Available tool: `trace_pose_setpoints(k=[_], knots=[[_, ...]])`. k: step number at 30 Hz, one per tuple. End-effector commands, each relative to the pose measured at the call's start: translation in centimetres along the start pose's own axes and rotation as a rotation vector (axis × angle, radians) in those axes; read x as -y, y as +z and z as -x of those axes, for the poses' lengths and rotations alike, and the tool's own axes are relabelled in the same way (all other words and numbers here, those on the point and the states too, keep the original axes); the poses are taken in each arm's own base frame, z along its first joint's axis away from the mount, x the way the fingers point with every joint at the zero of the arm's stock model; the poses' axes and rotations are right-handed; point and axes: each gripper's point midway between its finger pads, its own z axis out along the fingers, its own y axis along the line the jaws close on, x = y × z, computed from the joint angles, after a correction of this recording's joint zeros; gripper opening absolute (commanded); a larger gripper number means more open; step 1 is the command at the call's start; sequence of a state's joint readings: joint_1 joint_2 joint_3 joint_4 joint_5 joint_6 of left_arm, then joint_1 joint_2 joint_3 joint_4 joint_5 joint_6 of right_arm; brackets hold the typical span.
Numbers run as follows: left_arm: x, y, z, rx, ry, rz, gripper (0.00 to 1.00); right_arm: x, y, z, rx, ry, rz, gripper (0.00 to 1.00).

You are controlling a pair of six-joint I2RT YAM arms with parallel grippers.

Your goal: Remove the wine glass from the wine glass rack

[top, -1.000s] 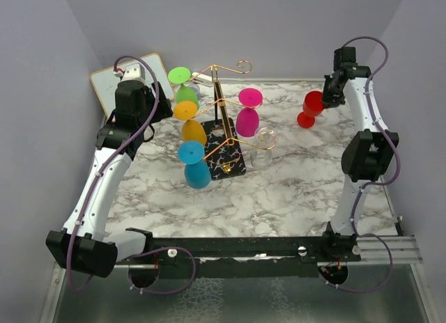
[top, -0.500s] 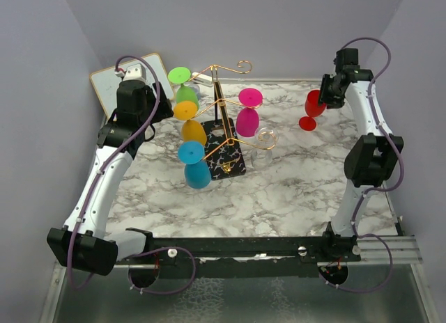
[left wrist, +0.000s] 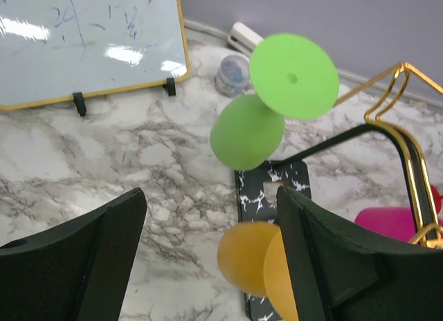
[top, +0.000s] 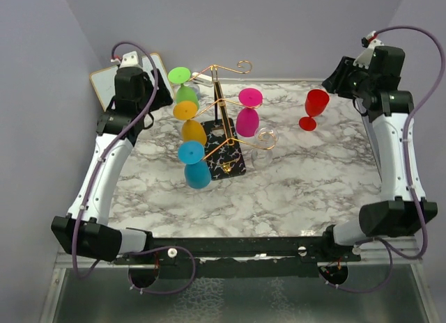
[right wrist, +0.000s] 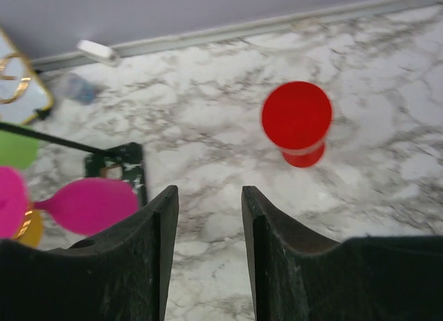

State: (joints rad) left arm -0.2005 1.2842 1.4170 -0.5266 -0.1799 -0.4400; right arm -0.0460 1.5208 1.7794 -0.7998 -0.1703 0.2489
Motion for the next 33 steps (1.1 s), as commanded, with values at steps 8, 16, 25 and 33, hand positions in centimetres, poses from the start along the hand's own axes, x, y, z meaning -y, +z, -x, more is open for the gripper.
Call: trace_pose_setpoints(k=[8, 16, 25, 33], knots=[[-3.7, 5.5, 4.3, -0.039, -0.501, -0.353, 0.75, -10.4, -8.9, 0.7, 0.152, -0.03, 0.577, 0.39], [-0.9, 6.1, 5.2, -0.019, -0.597, -0.652, 0.72, -12.5, -9.9, -0.6, 0.108, -0.016, 0.746, 0.37], [1.0, 8.0, 6.2, -0.017, -0.567, -0.669, 0.68, -12.5, -9.5, -0.6, 0.104, -0.017, 0.749, 0.34], [3.3, 9.2, 5.8, -0.072, -0.527, -0.698, 0.64, -12.5, -9.6, -0.4, 0.109, -0.021, 0.743, 0.33]])
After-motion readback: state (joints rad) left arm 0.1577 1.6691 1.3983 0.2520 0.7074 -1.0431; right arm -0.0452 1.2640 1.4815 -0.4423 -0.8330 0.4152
